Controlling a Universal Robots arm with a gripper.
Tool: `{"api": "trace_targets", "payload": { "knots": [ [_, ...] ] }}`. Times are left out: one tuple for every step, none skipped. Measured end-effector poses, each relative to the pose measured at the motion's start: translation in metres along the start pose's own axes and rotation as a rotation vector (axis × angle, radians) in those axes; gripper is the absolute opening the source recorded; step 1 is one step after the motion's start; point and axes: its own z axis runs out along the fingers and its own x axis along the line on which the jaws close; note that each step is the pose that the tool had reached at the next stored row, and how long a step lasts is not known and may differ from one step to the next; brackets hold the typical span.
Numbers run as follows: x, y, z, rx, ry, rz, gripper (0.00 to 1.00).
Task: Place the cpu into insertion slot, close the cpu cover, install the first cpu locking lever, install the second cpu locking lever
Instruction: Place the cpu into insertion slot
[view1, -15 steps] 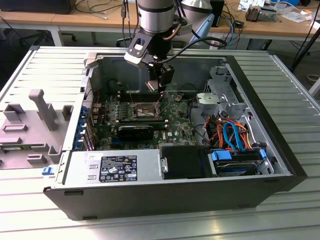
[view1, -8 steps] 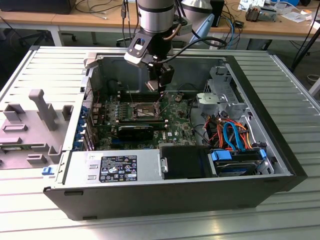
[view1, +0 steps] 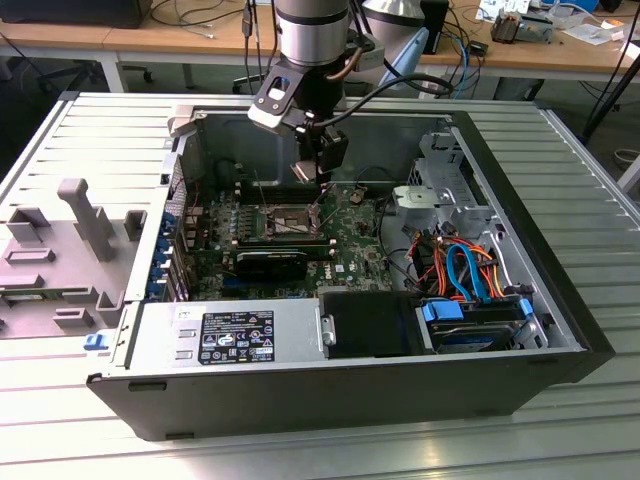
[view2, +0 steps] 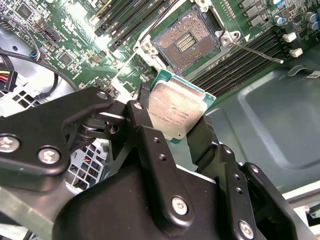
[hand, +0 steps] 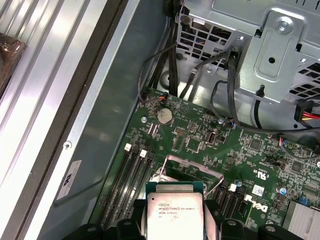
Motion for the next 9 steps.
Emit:
{"api": "trace_targets", "payload": {
  "knots": [
    [0.0,0.0,0.0,0.0,-0.0003,0.002,0.54],
    [0.0,0.0,0.0,0.0,-0.0005,0.005,0.54],
    [0.0,0.0,0.0,-0.0001,-0.0007,0.008,0.54],
    [0.0,0.0,0.0,-0.0001,-0.0011,0.012,0.54],
    [0.0,0.0,0.0,-0.0001,-0.0012,0.014,0.54],
    [0.0,0.0,0.0,-0.0001,-0.0013,0.015,0.54],
    [0.0,0.0,0.0001,-0.0001,-0.0015,0.017,0.54],
    [0.0,0.0,0.0001,-0.0001,-0.0016,0.018,0.54],
    [0.0,0.0,0.0002,-0.0001,-0.0018,0.021,0.54]
  ]
}}
